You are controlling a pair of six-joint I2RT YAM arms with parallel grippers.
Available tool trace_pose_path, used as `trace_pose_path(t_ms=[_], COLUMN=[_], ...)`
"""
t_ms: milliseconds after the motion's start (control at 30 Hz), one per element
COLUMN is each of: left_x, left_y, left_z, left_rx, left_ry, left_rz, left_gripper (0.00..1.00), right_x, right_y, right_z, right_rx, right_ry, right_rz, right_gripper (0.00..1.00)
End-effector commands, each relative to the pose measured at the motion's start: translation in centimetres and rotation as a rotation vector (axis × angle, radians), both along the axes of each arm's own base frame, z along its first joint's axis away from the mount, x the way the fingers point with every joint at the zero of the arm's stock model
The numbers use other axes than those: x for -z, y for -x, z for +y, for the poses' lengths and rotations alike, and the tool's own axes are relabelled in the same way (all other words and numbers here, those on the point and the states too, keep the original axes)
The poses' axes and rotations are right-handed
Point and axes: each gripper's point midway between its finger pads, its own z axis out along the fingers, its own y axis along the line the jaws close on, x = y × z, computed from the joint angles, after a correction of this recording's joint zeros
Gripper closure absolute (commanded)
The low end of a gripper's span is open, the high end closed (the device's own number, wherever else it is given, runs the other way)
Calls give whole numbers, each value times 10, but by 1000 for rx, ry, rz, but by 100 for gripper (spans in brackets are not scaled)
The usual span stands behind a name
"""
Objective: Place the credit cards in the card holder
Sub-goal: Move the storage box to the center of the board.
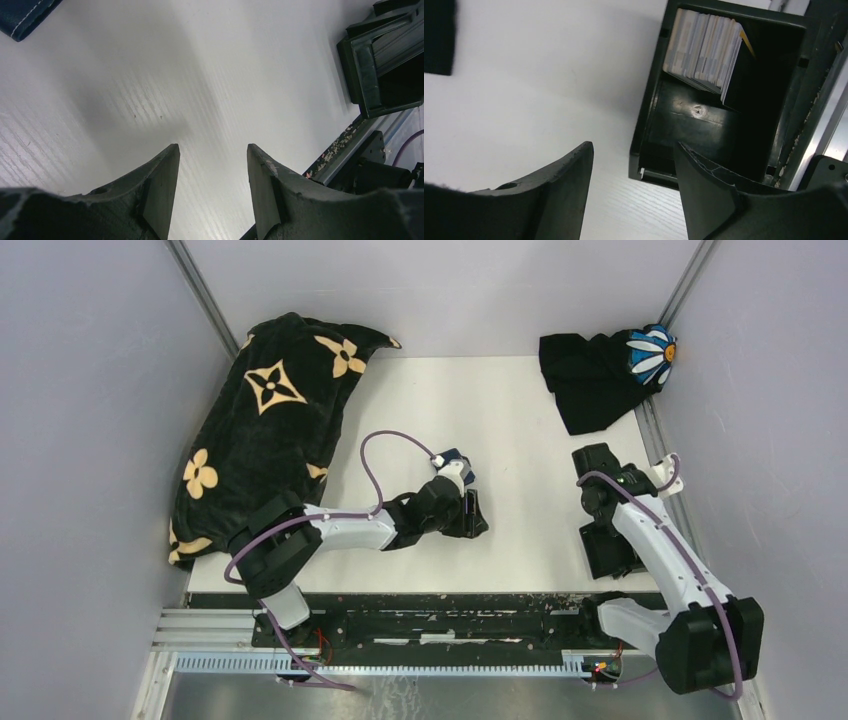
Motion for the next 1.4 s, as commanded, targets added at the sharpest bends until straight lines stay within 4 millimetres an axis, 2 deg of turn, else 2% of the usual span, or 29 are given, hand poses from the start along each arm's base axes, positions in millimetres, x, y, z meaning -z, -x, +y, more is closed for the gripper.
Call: trace_pose_path(t_ms=[0, 133, 367, 433, 567, 633, 700, 800, 900, 1000, 1367], left_x=[-27, -23, -17, -14, -11, -8, -8, -8, -10, -7, -2], left_y=[-3, -3, -4, -6, -7, -7, -8, -16, -24, -31, -49], left_z=[-7, -6, -9, -10, -10, -8, -5, 4, 12, 22, 61], left_rx=[39, 33, 33, 31, 24, 18, 3, -42, -84, -130, -264], left_ry=[48, 37, 33, 29, 25, 18, 6, -34, -72, -124, -215], left_rz=[-80, -77, -69, -65, -60, -59, -65, -85, -112, -126, -142], left_gripper=[40, 41, 41, 41, 41, 41, 41, 41, 41, 41, 41], right_x=[24, 46, 67, 73, 83, 86, 90, 94, 98, 97, 83], right_y=[-4, -11, -20, -23, -26, -28, -34, -50, -68, -87, -142], right_z=[-10, -14, -25, -26, -27, -27, -24, -14, 3, 29, 156], right_rx=[84, 91, 103, 104, 100, 83, 36, -80, -220, -385, -891], right_ry=[-60, -117, -140, -154, -166, -165, -173, -194, -217, -187, -120], right_rz=[2, 35, 79, 95, 128, 156, 171, 200, 226, 271, 356], right_gripper=[33, 33, 38, 48, 79, 86, 98, 99, 99, 99, 99])
